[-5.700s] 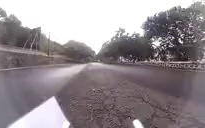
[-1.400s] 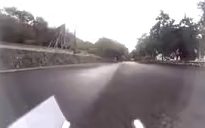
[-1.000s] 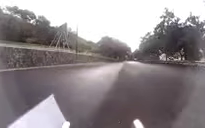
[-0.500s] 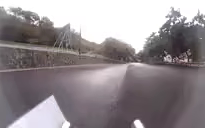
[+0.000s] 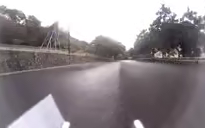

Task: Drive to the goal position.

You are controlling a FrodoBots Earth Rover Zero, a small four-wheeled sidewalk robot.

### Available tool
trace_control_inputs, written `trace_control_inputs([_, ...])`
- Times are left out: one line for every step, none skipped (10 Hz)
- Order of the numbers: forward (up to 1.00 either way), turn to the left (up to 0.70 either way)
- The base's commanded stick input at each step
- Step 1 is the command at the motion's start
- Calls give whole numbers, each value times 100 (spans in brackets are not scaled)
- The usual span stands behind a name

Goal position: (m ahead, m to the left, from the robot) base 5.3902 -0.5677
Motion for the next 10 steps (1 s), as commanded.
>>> trace_control_inputs([100,0])
trace_control_inputs([100,0])
trace_control_inputs([100,0])
trace_control_inputs([100,-40])
trace_control_inputs([100,-29])
trace_control_inputs([100,-9])
trace_control_inputs([100,0])
trace_control_inputs([100,0])
trace_control_inputs([100,0])
trace_control_inputs([100,0])
